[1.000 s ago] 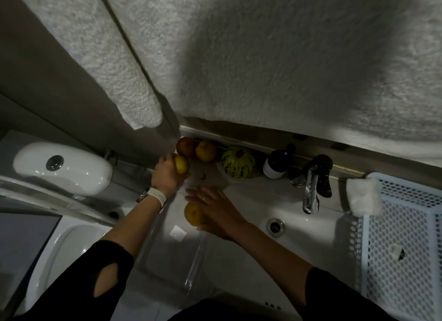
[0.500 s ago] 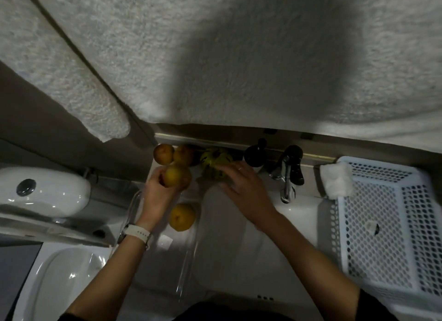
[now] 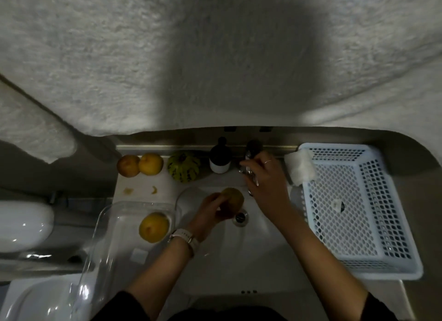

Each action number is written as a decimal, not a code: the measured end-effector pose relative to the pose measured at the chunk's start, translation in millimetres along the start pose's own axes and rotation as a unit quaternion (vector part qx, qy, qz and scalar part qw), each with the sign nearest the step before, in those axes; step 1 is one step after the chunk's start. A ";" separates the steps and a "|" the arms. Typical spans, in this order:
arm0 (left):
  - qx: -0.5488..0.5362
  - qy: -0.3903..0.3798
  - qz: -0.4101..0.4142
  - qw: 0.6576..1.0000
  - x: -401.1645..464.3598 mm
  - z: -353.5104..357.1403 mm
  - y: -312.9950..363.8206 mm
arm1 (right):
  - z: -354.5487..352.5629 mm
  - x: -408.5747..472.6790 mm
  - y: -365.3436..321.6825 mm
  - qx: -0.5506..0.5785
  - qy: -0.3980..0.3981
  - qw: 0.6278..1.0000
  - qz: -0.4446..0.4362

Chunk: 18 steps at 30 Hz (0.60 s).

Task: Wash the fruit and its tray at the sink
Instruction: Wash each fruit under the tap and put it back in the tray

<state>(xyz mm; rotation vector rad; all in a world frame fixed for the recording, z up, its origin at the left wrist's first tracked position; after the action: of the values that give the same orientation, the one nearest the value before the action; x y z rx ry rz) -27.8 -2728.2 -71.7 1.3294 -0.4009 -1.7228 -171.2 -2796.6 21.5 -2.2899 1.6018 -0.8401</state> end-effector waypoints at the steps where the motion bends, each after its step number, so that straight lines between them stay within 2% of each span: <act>1: -0.010 -0.006 -0.016 1.000 1.4 6.6 -1.4 | -2.3 -0.9 4.3 -0.005 -0.004 1.000 0.010; 4: -0.032 -0.047 -0.052 0.997 8.1 16.3 -8.6 | -9.5 -5.0 13.7 -0.011 -0.022 1.000 0.015; 7: 0.067 -0.074 -0.072 0.992 9.5 25.7 -14.8 | -16.6 -7.5 18.1 -0.008 -0.041 0.999 0.006; 8: 0.054 -0.059 -0.101 0.992 10.3 29.5 -13.7 | -19.4 -6.6 17.9 -0.006 -0.035 0.999 0.001; 9: 0.042 -0.057 -0.106 0.992 13.6 29.3 -15.2 | -22.0 -5.5 17.1 -0.007 -0.030 1.000 -0.008; 12: 0.049 -0.117 -0.091 0.988 10.4 43.9 -12.2 | -27.7 -0.5 12.0 -0.004 -0.026 0.999 -0.036; 15: -0.062 -0.128 -0.130 0.981 19.9 49.8 -14.6 | -31.0 3.1 9.8 -0.001 -0.042 0.999 -0.026; 18: -0.095 -0.156 -0.132 0.974 24.3 57.6 -18.0 | -30.7 2.8 12.5 -0.037 -0.073 0.997 -0.018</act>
<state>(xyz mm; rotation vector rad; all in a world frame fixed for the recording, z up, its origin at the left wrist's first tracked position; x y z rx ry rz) -87.8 -2752.5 -77.8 1.0093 -0.2316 -2.1458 -197.8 -2799.7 41.3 -2.3768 1.5565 -0.6161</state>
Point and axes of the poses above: each hand's wrist, its own x-axis towards the middle knuckle, its own z-axis out of the palm, y = z × x, the point moved 2 cm from there along x, towards the middle knuckle, and after that the axes turned 7 degrees about z, right-handed, at the moved point
